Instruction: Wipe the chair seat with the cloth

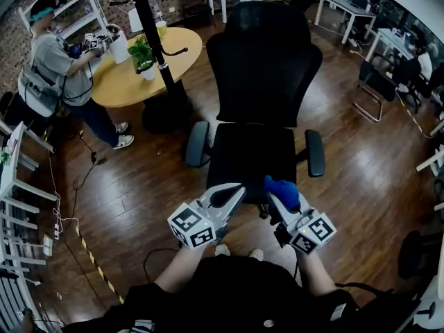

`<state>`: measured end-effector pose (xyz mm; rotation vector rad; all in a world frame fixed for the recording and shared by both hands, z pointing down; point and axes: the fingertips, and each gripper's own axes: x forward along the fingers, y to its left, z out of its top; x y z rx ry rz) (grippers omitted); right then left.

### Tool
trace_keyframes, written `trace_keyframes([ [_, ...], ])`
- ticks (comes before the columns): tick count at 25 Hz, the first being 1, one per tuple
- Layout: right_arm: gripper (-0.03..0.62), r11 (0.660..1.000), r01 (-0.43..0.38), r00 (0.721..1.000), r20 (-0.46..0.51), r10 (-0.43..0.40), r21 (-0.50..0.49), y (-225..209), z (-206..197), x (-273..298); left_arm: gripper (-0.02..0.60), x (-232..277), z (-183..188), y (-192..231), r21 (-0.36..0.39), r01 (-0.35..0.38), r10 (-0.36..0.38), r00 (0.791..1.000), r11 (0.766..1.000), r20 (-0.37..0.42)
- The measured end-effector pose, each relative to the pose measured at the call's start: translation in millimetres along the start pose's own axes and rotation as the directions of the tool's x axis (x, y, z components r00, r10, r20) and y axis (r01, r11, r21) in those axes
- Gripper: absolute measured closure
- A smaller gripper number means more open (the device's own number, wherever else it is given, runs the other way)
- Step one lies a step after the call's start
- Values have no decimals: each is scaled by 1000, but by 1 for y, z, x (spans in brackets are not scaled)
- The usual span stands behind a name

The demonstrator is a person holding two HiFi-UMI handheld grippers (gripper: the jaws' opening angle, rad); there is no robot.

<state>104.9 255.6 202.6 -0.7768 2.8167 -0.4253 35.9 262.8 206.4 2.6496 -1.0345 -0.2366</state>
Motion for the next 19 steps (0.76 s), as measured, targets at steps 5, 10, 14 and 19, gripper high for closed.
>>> trace_keyframes([
  [5,556,1000,1,1000,9,0,-7,-5,9,-1,578,8,6,-3,7,6,-6,1000,1000,1],
  [10,556,1000,-12,1000,14,12,-17,-6,12,4,578,9,8,2,5,-8,8,1000,1000,5],
  [14,556,1000,-15,1000,22,16,-22,-6,15,7,578,9,8,6,9,-14,14,1000,1000,10],
  [19,556,1000,-26,999,44,27,-16,-1,18,11,578,8,10,9,13,-14,14,1000,1000,11],
])
